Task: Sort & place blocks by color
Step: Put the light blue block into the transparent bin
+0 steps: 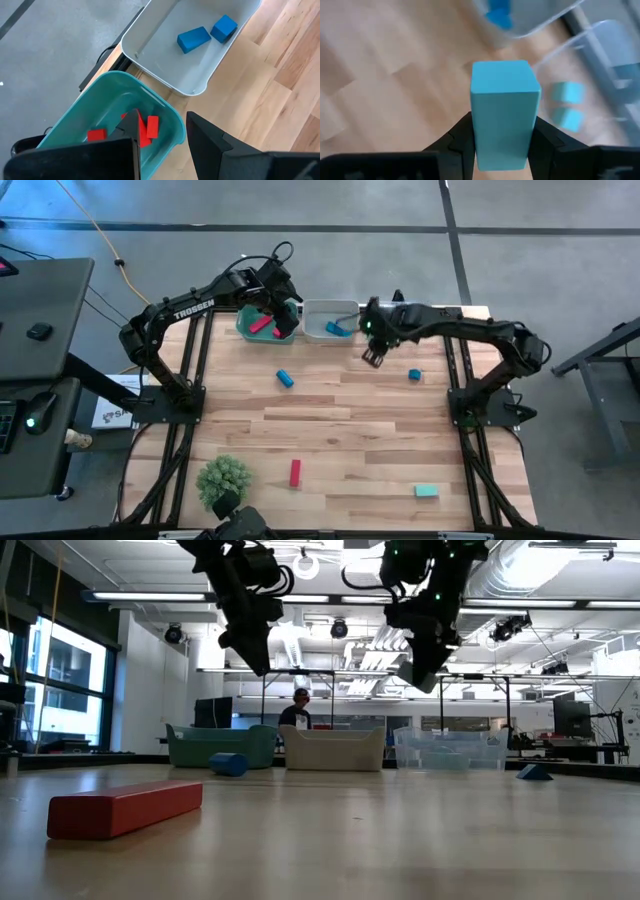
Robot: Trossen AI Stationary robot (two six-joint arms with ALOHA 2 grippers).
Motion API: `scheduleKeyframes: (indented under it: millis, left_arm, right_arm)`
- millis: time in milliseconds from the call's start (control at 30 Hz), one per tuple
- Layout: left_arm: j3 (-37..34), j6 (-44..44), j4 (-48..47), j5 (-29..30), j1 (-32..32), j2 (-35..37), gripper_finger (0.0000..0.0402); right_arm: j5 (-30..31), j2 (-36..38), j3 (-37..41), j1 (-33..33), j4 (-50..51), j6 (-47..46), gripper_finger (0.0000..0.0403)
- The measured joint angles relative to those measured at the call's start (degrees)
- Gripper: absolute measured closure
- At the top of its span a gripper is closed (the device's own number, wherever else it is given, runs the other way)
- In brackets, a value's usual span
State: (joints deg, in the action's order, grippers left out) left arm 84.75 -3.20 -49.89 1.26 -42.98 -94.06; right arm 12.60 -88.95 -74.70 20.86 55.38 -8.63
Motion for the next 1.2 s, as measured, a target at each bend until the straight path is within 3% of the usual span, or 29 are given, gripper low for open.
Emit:
scheduleKeyframes:
  millis: [100,467,633,767,1200]
  left_arm:
    - [0.0,0.16,0.0,0.0,0.0,0.0,0.0319]
    - [0.0,3.57,0.0,0.0,0.0,0.0,0.0319]
    - [-0.02,7.08,0.0,0.0,0.0,0.0,0.0319]
    - [0.0,9.55,0.0,0.0,0.0,0.0,0.0319]
    - [-0.02,13.53,0.0,0.0,0.0,0.0,0.0319]
  right_arm:
    - [1.93,0.02,-0.35,4.58,-1.29,3.64,0.0294]
    - [0.4,-0.34,-0.35,22.19,-8.18,13.89,0.0294]
    - [-5.71,-3.47,-0.35,28.47,-8.86,14.06,0.0294]
    - [-8.65,-7.83,-0.35,31.08,-7.42,14.85,0.0294]
    - [-6.4,-15.72,-0.33,32.46,-2.91,16.38,0.0294]
